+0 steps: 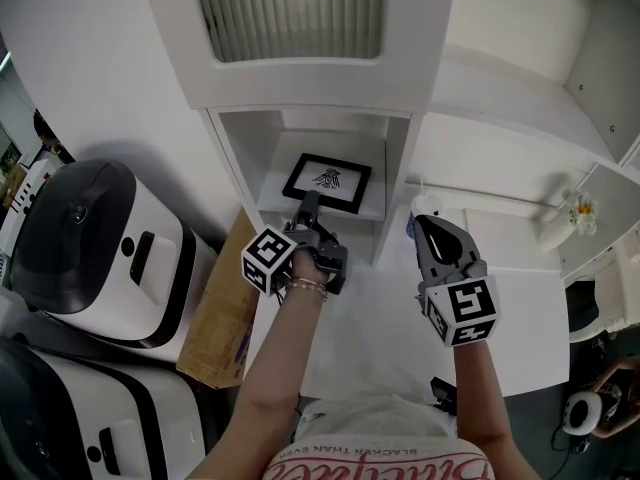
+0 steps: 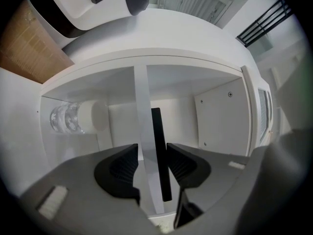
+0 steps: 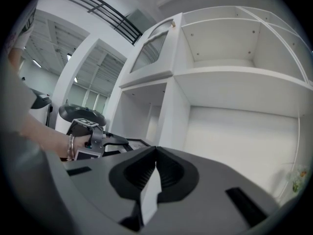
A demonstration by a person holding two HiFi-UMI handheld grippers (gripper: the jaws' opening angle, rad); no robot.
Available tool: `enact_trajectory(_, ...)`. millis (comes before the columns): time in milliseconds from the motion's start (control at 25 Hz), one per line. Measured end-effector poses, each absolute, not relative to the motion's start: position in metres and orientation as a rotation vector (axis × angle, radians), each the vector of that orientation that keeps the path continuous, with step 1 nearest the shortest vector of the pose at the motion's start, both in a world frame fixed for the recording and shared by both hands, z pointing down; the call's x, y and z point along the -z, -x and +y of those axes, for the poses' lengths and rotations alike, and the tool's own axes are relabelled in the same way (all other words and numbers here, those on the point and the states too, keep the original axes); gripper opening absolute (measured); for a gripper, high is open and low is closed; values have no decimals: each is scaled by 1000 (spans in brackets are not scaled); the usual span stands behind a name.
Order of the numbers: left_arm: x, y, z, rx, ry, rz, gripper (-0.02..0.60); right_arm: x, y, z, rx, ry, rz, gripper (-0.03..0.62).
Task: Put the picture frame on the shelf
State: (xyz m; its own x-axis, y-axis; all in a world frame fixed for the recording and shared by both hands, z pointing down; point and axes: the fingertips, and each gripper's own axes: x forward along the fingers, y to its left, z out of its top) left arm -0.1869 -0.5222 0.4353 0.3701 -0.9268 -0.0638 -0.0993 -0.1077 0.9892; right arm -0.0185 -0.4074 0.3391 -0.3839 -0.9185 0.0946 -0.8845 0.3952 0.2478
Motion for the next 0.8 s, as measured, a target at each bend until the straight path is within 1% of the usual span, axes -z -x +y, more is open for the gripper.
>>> enact_trajectory(120, -436, 187, -524, 910, -1520, -973, 175, -337, 19, -405, 234, -1608, -2442, 8)
enact_trajectory(520, -433, 186, -499, 877, -1540, -999, 175, -323, 15, -391, 314, -1622, -2425, 8)
enact_trajectory(800, -412, 192, -472, 882, -1642, -1031, 173, -308, 18, -375, 369, -1608, -2451, 8)
